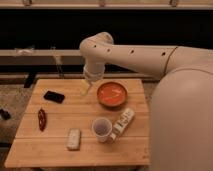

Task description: Pick up the ceramic bowl

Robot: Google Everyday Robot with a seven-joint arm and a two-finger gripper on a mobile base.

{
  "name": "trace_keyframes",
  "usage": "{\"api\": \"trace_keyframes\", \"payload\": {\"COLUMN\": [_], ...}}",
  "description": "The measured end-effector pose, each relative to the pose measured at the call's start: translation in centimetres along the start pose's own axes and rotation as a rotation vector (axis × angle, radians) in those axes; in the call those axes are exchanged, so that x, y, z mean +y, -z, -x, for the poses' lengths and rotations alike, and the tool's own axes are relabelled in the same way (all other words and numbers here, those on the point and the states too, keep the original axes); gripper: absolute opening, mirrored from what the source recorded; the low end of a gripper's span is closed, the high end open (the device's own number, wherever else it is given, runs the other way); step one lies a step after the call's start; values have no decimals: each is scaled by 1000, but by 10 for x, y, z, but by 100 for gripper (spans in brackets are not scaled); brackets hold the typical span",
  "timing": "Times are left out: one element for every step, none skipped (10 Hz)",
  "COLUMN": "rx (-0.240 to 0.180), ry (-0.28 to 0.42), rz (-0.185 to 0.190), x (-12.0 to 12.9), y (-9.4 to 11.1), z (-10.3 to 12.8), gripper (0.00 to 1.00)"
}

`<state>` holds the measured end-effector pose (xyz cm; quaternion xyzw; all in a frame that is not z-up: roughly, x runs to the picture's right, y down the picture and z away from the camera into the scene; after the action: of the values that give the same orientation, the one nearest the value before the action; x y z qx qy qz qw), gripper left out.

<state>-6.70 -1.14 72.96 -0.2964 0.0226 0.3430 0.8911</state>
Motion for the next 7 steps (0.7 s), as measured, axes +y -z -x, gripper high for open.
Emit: {"api": "trace_keyframes", "payload": {"rx": [18, 35, 62, 89, 111, 139, 178], "ry": [7, 11, 22, 23, 25, 19, 2], "rz": [-27, -41, -74, -104, -123, -139, -160], "x": [-5, -9, -22, -39, -51, -59, -68], "y": [-1, -7, -19, -35, -49, -67, -88], "z": [1, 5, 10, 11, 11, 9, 5], "gripper": [80, 80, 80, 80, 80, 80, 80]}}
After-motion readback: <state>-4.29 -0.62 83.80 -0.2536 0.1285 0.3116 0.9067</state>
